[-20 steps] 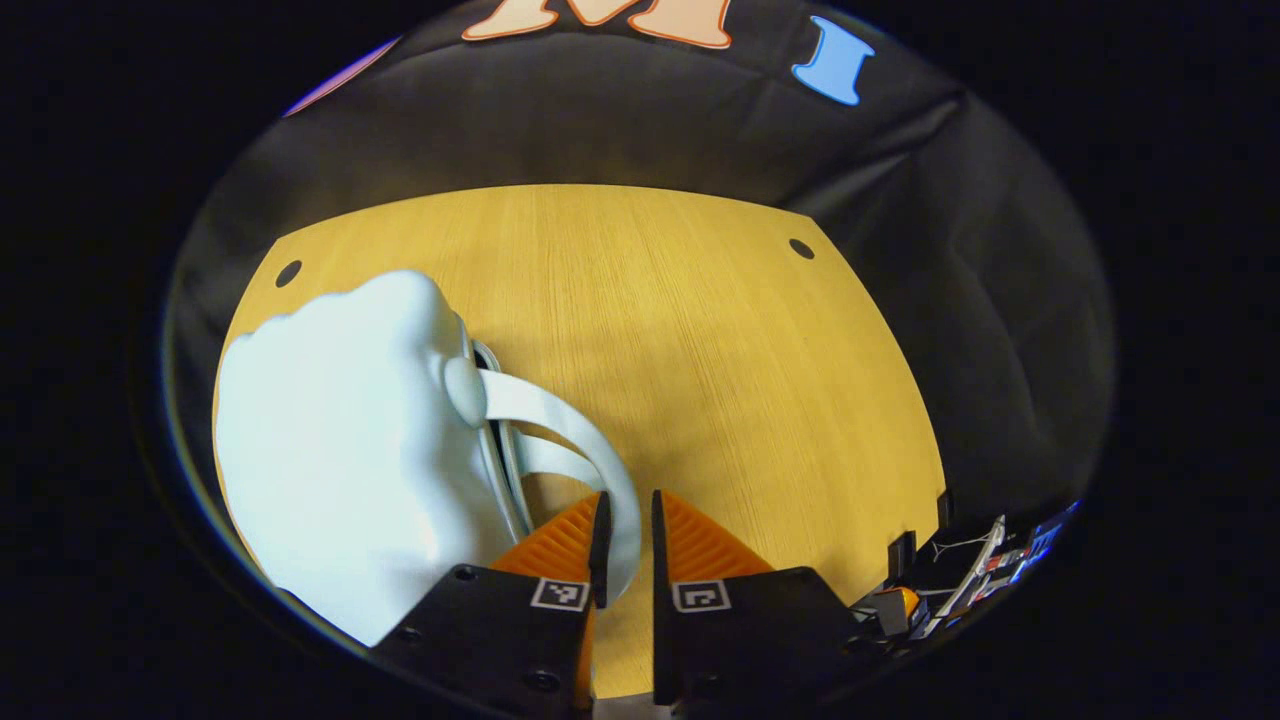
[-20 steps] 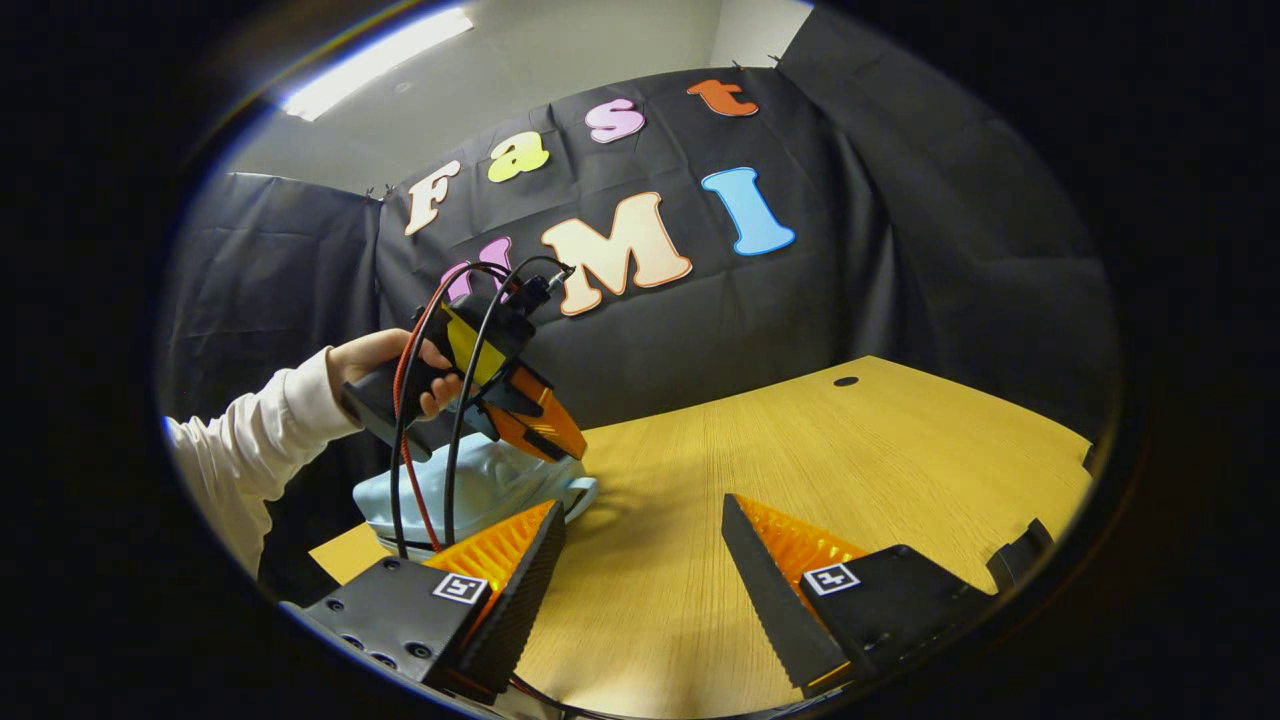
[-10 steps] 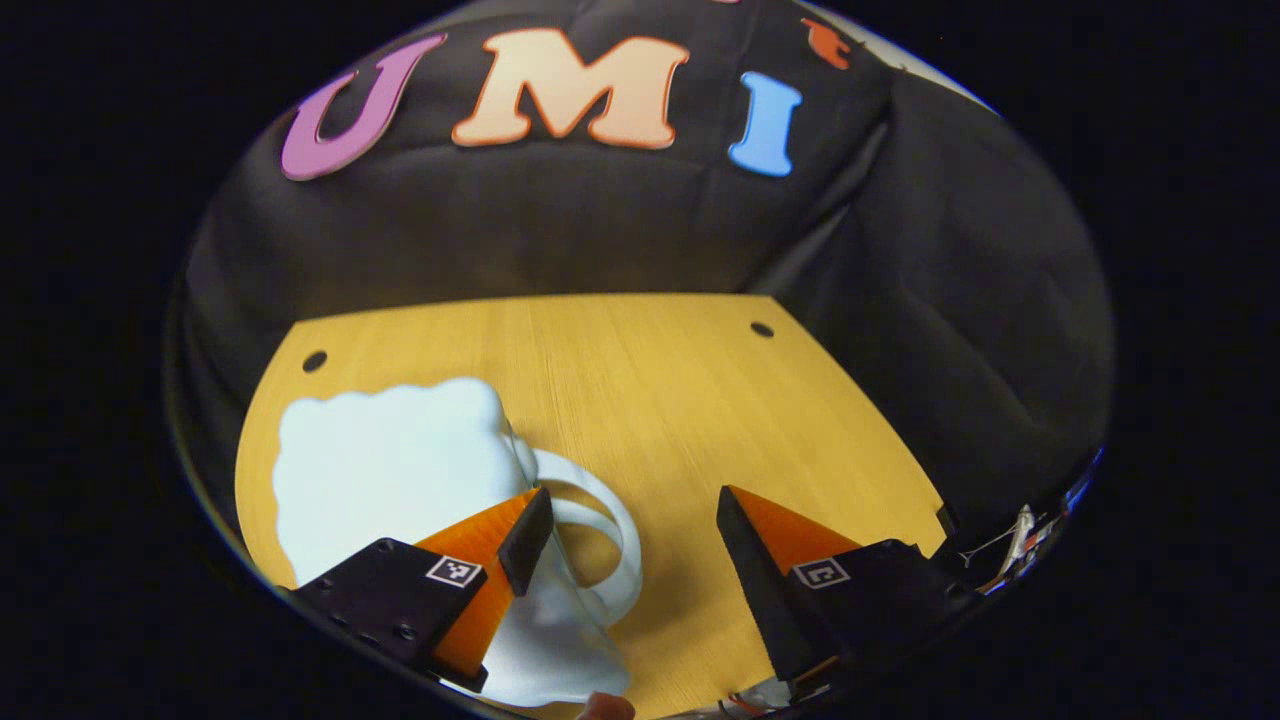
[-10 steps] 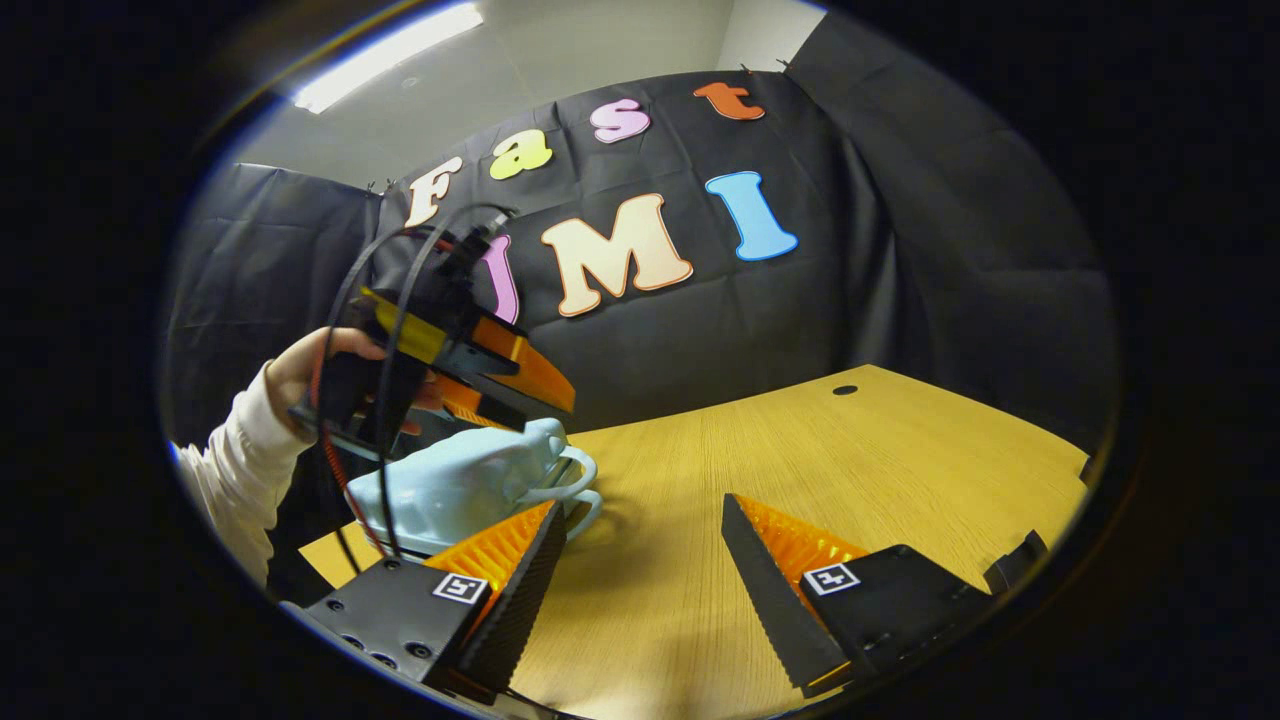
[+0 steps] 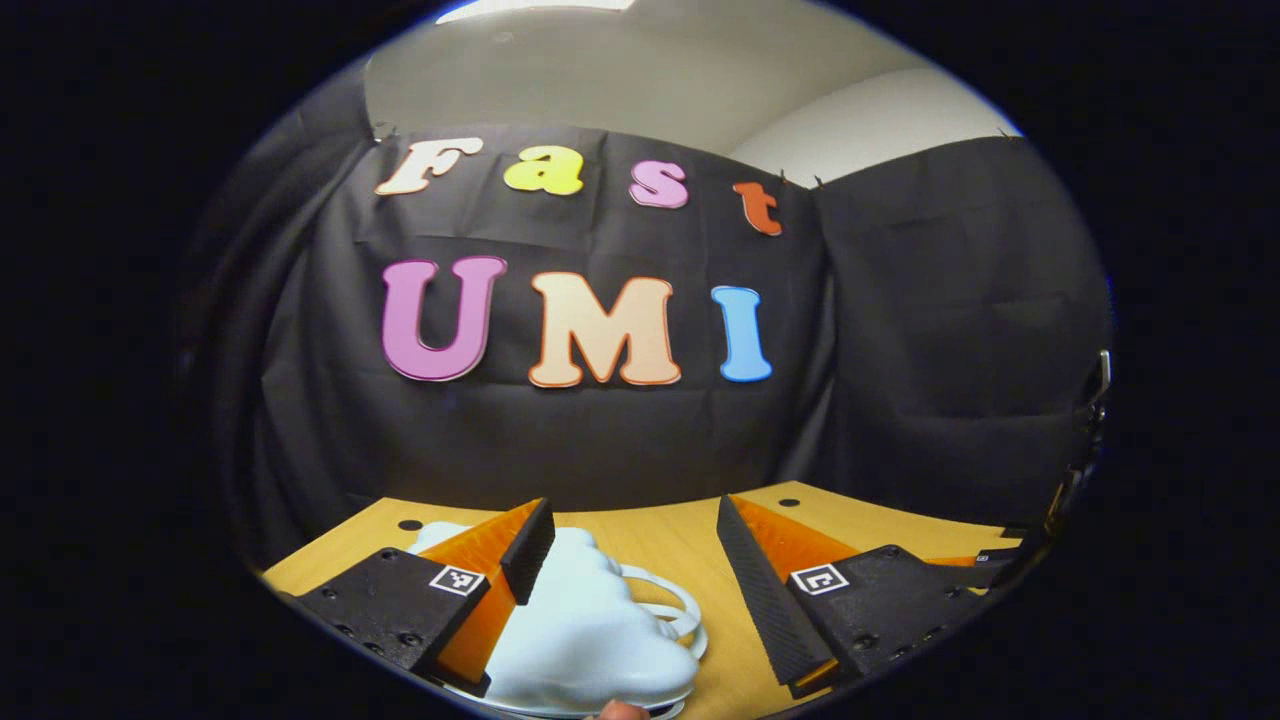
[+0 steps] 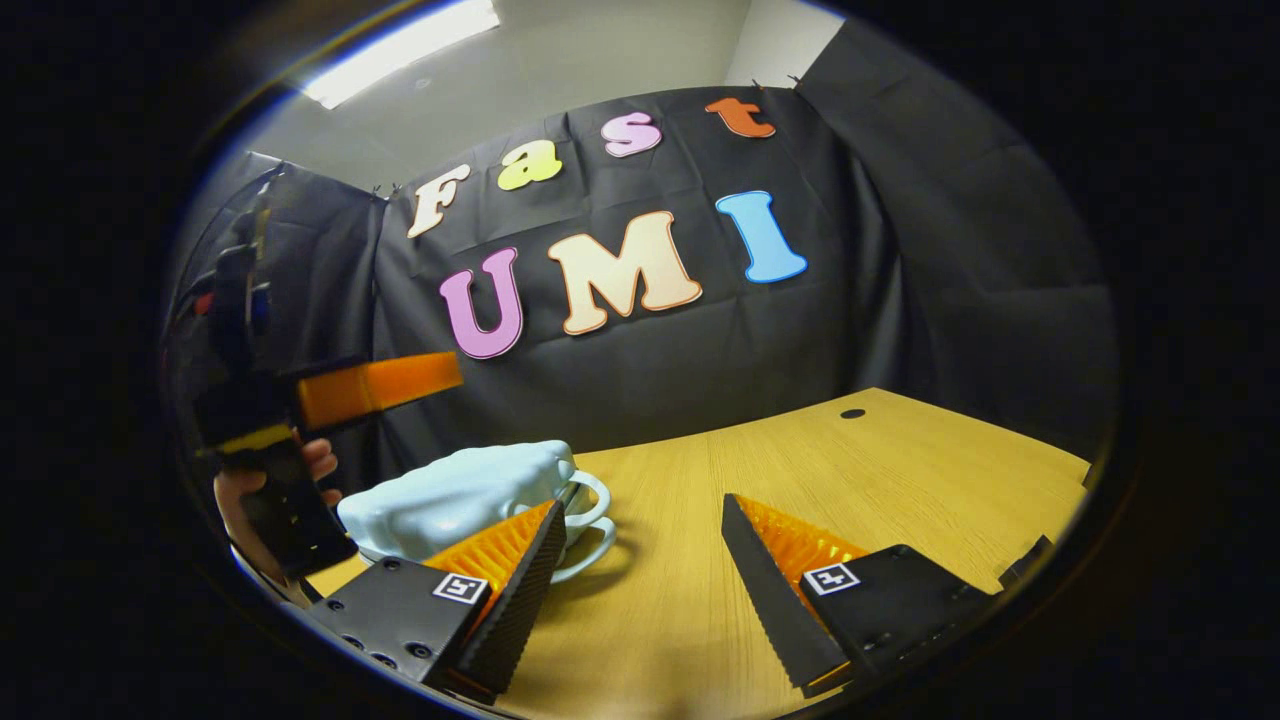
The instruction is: First open the suitcase, pack the skin care products into it, and then close the suitcase.
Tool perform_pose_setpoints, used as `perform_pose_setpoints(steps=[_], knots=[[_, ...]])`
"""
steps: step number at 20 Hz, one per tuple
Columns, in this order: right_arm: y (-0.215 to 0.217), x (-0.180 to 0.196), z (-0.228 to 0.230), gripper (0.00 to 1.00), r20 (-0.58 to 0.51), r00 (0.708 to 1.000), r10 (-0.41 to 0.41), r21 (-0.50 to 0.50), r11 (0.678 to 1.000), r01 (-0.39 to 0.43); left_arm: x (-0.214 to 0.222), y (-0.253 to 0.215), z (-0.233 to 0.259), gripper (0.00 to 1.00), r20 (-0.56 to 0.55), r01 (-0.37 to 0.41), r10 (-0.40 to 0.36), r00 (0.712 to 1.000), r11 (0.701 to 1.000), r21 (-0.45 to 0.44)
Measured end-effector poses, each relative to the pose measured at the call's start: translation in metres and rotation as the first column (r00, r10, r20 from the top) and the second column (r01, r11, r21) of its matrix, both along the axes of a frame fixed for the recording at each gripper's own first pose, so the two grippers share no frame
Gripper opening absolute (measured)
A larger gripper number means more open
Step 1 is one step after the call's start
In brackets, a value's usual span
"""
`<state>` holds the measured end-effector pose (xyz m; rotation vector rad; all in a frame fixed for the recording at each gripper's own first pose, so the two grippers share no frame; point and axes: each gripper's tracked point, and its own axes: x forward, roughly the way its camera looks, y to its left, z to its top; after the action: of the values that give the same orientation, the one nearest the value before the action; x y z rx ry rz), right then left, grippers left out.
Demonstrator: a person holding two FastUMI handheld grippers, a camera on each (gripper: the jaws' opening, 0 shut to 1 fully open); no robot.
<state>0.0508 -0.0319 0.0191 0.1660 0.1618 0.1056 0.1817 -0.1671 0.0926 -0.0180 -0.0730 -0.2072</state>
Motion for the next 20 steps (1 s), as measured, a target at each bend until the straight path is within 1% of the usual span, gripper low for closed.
perform_pose_setpoints(steps=[2,4,5,6,8,11,15,17,20], knots=[[0.010,-0.003,0.004,0.98,0.036,0.999,0.003,-0.006,1.000,-0.003,-0.015,0.032,-0.010,0.95,0.035,-0.087,0.089,0.995,0.995,-0.048],[0.021,-0.009,0.006,0.98,0.087,0.996,0.015,-0.003,1.000,-0.015,-0.032,0.056,-0.018,0.95,0.067,-0.148,0.153,0.986,0.986,-0.074],[0.025,-0.011,0.005,0.98,0.105,0.994,0.016,-0.003,1.000,-0.016,-0.039,0.068,-0.021,0.93,0.091,-0.179,0.187,0.978,0.980,-0.091],[0.029,-0.015,0.003,0.98,0.118,0.993,0.021,-0.009,1.000,-0.020,-0.044,0.076,-0.023,0.95,0.113,-0.196,0.207,0.972,0.975,-0.103],[0.037,-0.023,-0.007,0.98,0.126,0.992,0.032,-0.042,0.999,-0.027,-0.054,0.083,-0.024,0.95,0.153,-0.204,0.218,0.964,0.974,-0.103],[0.044,-0.032,-0.019,0.98,0.112,0.993,0.044,-0.084,0.996,-0.035,-0.068,0.088,-0.029,0.95,0.162,-0.208,0.220,0.962,0.974,-0.084],[0.049,-0.041,-0.020,0.98,0.118,0.991,0.058,-0.077,0.996,-0.049,-0.077,0.084,-0.037,0.95,0.157,-0.179,0.191,0.969,0.980,-0.084],[0.047,-0.044,-0.020,0.98,0.118,0.992,0.053,-0.081,0.996,-0.043,-0.077,0.080,-0.044,0.94,0.135,-0.165,0.176,0.975,0.982,-0.088],[0.047,-0.048,-0.015,0.98,0.134,0.990,0.046,-0.091,0.995,-0.034,-0.078,0.084,-0.049,0.95,0.123,-0.166,0.176,0.977,0.982,-0.087]])
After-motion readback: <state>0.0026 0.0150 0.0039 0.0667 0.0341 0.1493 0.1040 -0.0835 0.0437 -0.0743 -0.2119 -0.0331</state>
